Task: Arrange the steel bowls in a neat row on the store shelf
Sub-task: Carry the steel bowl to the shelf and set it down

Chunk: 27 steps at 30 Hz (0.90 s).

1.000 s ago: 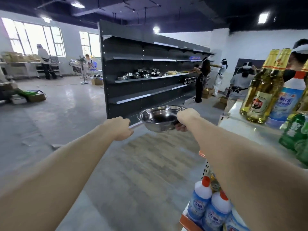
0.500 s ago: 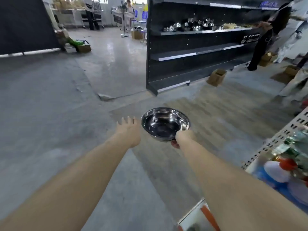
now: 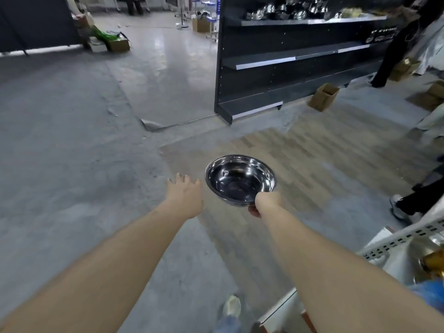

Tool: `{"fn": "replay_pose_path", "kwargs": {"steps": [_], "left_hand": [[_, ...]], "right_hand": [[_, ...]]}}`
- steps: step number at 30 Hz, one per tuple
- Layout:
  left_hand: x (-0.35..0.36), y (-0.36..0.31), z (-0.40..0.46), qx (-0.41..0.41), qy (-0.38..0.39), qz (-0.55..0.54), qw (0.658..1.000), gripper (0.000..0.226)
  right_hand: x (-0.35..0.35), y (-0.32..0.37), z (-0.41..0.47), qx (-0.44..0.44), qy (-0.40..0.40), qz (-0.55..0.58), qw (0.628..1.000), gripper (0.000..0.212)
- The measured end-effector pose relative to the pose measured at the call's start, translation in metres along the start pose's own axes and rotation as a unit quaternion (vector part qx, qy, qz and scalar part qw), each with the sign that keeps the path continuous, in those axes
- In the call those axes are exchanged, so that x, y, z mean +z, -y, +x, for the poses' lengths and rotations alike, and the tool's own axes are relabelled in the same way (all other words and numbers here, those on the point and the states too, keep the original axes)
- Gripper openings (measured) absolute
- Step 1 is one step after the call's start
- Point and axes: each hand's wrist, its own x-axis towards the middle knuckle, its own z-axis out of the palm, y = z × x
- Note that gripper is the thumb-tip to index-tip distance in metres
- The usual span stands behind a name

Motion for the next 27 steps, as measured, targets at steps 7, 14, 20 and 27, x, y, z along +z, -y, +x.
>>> {"fn": "replay_pose_path", "kwargs": {"steps": [7,14,20,27], "left_hand": [[-0.035,-0.01,0.111,0.005,-0.008,0.002,1.0,0.059],[-0.092,-0.034,0.226,0.015,-0.022,0.004,1.0,0.051],[-0.127,-0.037,0.319,0.014,-0.017,0.005,1.0,0.053],[-0.165,-0.033,0.465,0.035,-0.026,-0.01,0.999,0.05]], "right_hand": [[0.011,0.068,0.097,0.005,0.0,0.017,1.0,0.042],[0.025,0.15,0.193,-0.001,0.006,0.001,1.0,0.049],[0.042,0.211,0.267,-0.002,-0.003,0.0,1.0,0.052],[0.086,0.293,0.371,-0.009,-0.027,0.0,1.0,0.05]]}}
